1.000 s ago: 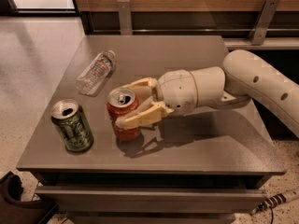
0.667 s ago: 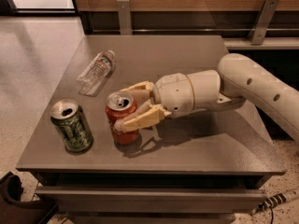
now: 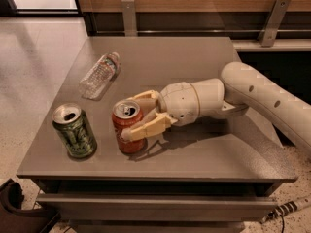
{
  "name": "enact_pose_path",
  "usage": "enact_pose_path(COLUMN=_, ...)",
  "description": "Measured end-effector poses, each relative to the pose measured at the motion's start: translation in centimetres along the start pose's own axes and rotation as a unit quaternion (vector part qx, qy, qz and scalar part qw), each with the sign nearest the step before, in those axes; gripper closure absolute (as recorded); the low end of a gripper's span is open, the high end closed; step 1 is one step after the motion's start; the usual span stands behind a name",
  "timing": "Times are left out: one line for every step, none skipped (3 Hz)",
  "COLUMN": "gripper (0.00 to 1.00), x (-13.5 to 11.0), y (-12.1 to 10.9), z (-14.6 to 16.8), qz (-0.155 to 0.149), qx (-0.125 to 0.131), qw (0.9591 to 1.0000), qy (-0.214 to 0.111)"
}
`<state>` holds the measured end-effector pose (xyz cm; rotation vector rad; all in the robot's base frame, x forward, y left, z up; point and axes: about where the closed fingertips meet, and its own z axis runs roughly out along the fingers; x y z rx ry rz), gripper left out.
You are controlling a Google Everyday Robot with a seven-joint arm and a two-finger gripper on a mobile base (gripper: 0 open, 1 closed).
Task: Move coke can near green can
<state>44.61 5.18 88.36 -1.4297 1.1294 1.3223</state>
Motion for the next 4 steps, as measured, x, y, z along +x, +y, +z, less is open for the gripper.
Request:
enact_pose_path(gripper=0.74, x=-0.06, y=0.05, z=0.18, qz=0.0, qx=-0.002, qw=1.0, qy=0.0)
enact_pose_path(gripper=0.43, x=-0.15, y=0.13, z=0.46, qz=-0.001, qx=-0.005, qw=1.0, qy=0.0)
enact_pose_path(gripper=0.21, x=-0.2, y=0.17, z=0.62, qz=-0.002, qx=-0.006, qw=1.0, qy=0.0)
enact_pose_path(gripper=0.0, x=-0.27, y=0.24, z=0.83, qz=-0.002, qx=-0.009, qw=1.0, qy=0.001)
